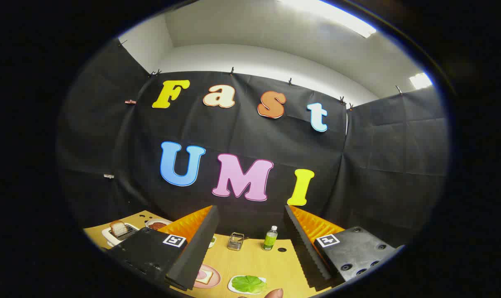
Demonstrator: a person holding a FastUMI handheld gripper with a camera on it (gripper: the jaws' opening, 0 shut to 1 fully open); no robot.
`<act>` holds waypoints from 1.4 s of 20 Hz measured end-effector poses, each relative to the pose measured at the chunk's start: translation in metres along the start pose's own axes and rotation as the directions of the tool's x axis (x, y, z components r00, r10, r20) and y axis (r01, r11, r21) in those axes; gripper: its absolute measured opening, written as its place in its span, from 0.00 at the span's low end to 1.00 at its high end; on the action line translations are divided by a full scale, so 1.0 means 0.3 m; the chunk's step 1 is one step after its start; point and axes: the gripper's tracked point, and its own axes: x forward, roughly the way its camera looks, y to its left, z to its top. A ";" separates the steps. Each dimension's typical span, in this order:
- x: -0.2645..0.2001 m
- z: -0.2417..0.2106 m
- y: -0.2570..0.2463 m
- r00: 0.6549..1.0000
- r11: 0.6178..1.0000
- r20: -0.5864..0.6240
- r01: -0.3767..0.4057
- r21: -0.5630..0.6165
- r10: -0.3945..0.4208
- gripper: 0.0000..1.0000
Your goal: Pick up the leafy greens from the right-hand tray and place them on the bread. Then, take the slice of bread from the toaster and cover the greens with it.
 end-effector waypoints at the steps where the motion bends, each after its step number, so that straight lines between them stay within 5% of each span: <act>1: -0.002 -0.002 0.013 1.000 1.000 -0.005 -0.010 0.011 0.010 0.98; 24: 0.014 -0.056 0.048 0.997 0.999 -0.067 -0.029 -0.022 0.028 0.98; 28: 0.037 -0.099 0.059 0.992 0.996 -0.105 -0.080 -0.036 0.076 0.98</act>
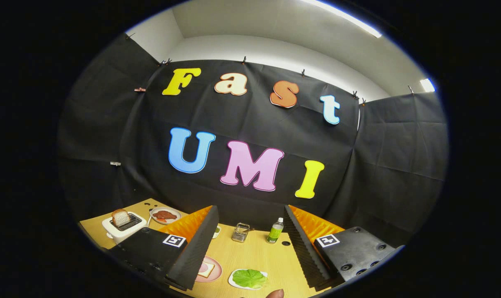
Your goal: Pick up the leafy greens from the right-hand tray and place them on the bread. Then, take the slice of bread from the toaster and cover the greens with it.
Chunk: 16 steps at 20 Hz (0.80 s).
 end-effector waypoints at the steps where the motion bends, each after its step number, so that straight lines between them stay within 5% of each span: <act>1: 0.010 -0.024 -0.005 1.000 1.000 -0.021 -0.015 0.002 0.016 0.98; 8: 0.097 -0.404 -0.055 0.955 0.986 -0.264 -0.154 -0.059 0.134 0.98; 12: 0.139 -0.693 -0.089 0.894 0.963 -0.415 -0.239 -0.122 0.169 0.97; 16: 0.181 -0.960 -0.088 0.809 0.950 -0.541 -0.306 -0.053 0.230 0.97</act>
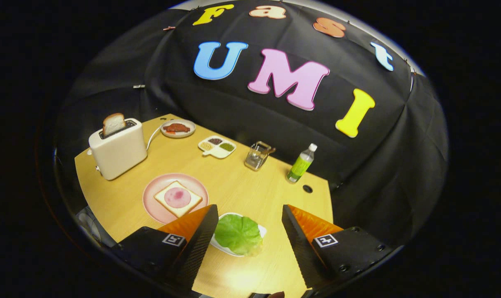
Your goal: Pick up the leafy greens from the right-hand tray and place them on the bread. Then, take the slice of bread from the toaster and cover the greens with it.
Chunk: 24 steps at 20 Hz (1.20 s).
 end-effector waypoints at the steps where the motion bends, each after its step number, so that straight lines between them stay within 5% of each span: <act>1: 0.042 -0.048 0.005 0.999 1.000 -0.028 -0.025 0.003 0.025 0.96; 7: 0.215 -0.282 0.043 0.966 0.986 -0.201 -0.165 0.003 0.163 0.93; 14: 0.370 -0.437 0.062 0.909 0.966 -0.326 -0.243 0.090 0.259 0.87; 24: 0.459 -0.492 0.058 0.881 0.959 -0.379 -0.253 0.129 0.284 0.78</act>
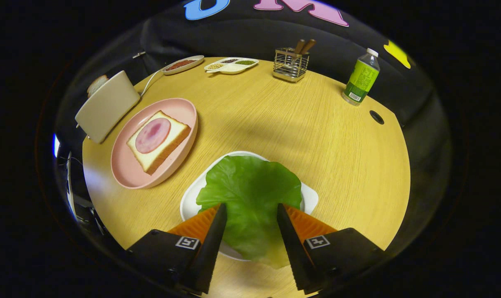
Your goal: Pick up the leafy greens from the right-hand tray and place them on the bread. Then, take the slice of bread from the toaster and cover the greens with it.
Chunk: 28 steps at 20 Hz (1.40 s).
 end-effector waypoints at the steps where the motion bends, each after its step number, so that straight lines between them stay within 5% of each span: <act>1: 0.007 -0.008 -0.001 1.000 1.000 -0.018 0.001 0.000 -0.001 0.75; 2: 0.014 -0.004 0.001 1.000 1.000 -0.014 0.001 -0.001 -0.001 0.69; 5: 0.013 0.000 0.008 1.000 1.000 -0.001 0.012 -0.011 -0.012 0.15; 7: 0.011 0.002 0.005 1.000 0.999 0.009 0.022 -0.034 -0.022 0.07; 18: -0.265 0.204 0.097 0.969 0.999 0.245 0.042 0.003 -0.041 0.07; 28: -0.366 0.361 0.461 0.947 0.996 0.311 -0.067 -0.060 0.082 0.07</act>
